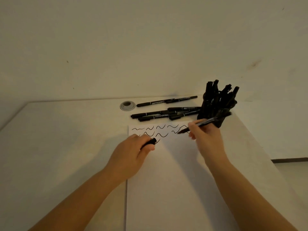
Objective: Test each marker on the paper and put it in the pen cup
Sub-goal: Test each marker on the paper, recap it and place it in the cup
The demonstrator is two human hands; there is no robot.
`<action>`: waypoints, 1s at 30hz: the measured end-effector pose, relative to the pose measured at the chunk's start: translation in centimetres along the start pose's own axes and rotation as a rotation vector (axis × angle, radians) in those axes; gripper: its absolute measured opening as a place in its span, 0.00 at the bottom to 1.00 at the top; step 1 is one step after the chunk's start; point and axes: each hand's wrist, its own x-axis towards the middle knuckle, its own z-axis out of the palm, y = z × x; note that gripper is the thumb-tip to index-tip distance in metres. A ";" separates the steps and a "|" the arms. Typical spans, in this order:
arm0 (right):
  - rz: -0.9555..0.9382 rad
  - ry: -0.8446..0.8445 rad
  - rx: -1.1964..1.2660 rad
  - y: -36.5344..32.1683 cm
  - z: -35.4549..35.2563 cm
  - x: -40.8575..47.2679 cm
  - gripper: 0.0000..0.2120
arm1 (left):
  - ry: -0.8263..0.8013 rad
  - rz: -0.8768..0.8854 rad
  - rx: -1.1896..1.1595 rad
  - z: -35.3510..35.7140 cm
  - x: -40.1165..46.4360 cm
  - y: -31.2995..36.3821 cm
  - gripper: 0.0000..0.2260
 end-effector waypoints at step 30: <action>-0.186 0.056 -0.131 1.7 0.3 -0.1 0.08 | 0.052 0.052 -0.014 1.6 -0.2 -0.7 0.08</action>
